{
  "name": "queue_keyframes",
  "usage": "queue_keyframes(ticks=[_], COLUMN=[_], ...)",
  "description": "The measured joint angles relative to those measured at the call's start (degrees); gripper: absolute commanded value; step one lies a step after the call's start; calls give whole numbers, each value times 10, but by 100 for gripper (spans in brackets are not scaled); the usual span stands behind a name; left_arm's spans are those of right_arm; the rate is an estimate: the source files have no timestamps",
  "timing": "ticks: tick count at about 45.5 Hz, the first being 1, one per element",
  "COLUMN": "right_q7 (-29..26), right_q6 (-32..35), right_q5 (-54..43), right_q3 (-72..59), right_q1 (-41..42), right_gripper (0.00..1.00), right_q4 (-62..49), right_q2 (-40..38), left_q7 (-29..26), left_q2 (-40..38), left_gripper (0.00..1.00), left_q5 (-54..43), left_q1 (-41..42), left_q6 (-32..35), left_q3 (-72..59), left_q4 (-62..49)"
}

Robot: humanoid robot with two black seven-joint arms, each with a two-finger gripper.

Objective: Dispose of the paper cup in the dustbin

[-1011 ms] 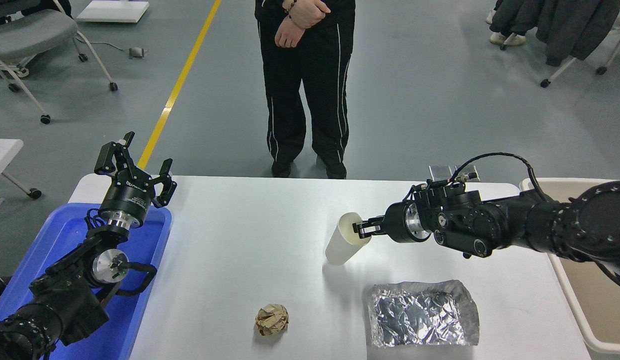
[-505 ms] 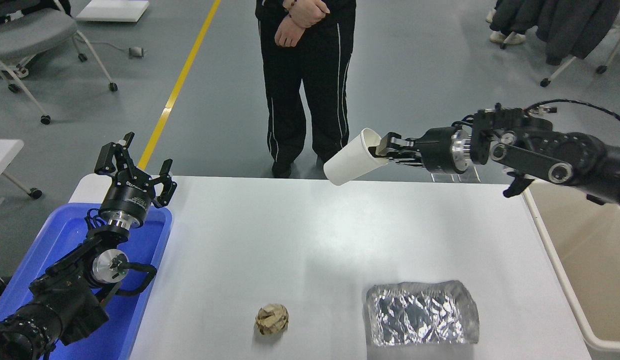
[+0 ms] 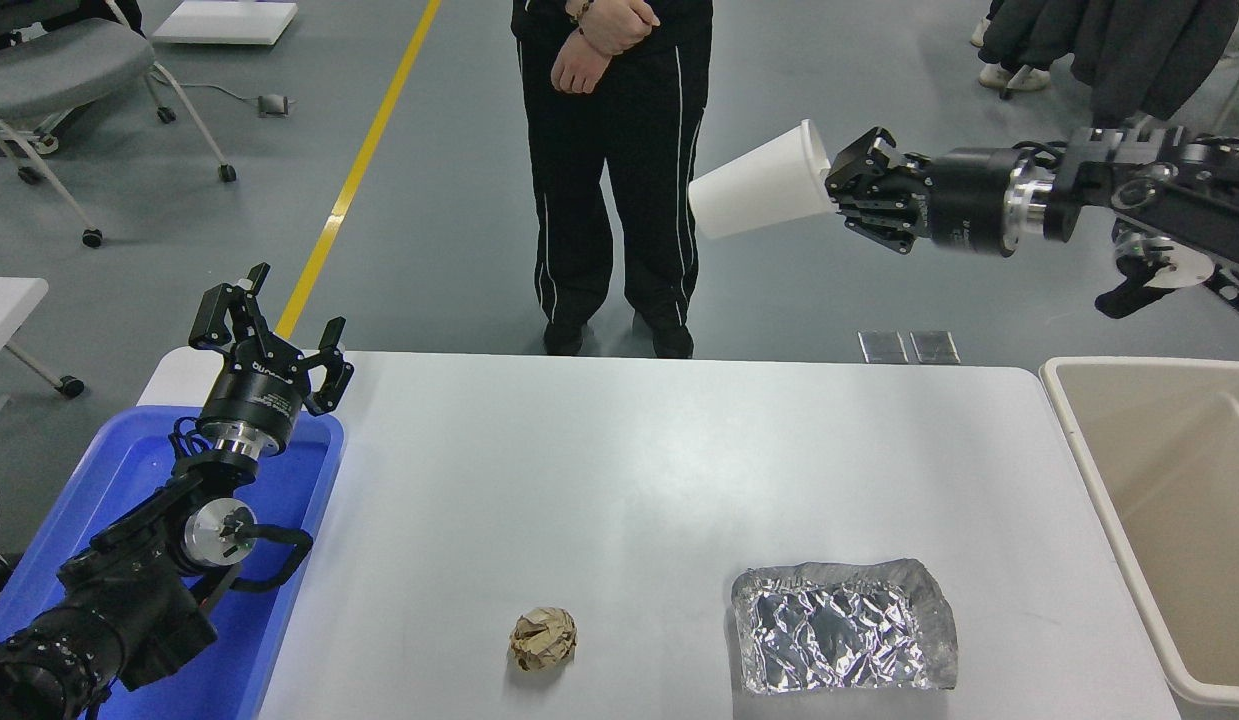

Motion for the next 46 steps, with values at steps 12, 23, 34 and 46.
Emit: queue_keyframes(ticks=[12,23,34,46], right_q7=[-1,-15,-69,-135], right_q6=[1,-36,-107,-178], right_q5=[7,13,17,18], right_q3=[3,8,15,41], right_q1=[-57,-125,-186,-247], right_gripper=[0,0,0,0], right_q4=[-217,-396,-469,-510], right_q2=[33,69,75,69], left_q7=[0,0,0,0], left_q2=[0,0,0,0], left_gripper=[100,100,100,100], left_q5=[0,0,0,0], left_q1=[0,0,0,0], left_q6=[0,0,0,0], left_q3=[0,0,0,0], left_q4=[0,0,0,0])
